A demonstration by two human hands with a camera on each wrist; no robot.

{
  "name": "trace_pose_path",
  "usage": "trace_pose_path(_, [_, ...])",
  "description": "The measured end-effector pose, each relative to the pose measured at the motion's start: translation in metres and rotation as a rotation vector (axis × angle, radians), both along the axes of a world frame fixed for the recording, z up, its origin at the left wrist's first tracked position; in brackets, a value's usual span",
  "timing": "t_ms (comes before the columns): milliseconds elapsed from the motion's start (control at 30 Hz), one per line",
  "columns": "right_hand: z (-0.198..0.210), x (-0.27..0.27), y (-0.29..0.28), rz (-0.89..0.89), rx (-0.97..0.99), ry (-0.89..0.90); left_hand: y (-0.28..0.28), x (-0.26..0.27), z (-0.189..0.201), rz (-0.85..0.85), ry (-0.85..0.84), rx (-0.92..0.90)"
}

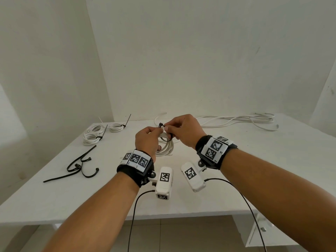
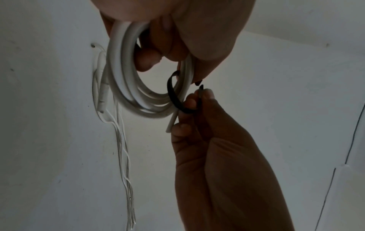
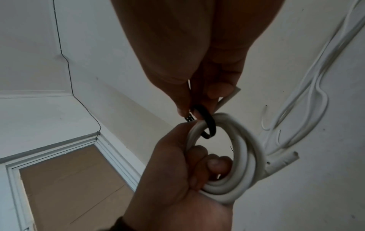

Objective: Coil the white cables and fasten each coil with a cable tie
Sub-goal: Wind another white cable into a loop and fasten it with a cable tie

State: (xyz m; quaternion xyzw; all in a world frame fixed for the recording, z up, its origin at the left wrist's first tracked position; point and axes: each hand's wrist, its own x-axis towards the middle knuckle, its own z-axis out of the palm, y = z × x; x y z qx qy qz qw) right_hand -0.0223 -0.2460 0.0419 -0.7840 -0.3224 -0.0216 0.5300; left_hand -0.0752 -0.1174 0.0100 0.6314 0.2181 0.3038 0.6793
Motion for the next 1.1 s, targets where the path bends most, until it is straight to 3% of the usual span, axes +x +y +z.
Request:
trace_pose_path(300, [-0.002,-0.002,-0.002,-0.048,-0.025,-0.043,0.000,-0.002,-0.003,0.013,-0.003,0.150])
trace_pose_path(633, [0.006,0.005,-0.011,-0.016,-0.209,-0.073,0.009,-0.001,-0.006,-0.036,0.022,0.598])
trace_pose_path(800, [0.006,0.012,-0.013,0.009,-0.031,0.159,0.007,-0.002,-0.003,-0.078,-0.016,0.801])
trace_pose_path(933, [0.008,0.015,-0.018,0.106,-0.055,0.323,0.006,-0.006,-0.002,-0.193,-0.027,0.735])
trace_pose_path(1100, [0.015,0.016,-0.023,0.127,-0.091,0.372,-0.004,-0.010,-0.004,-0.295,-0.048,0.400])
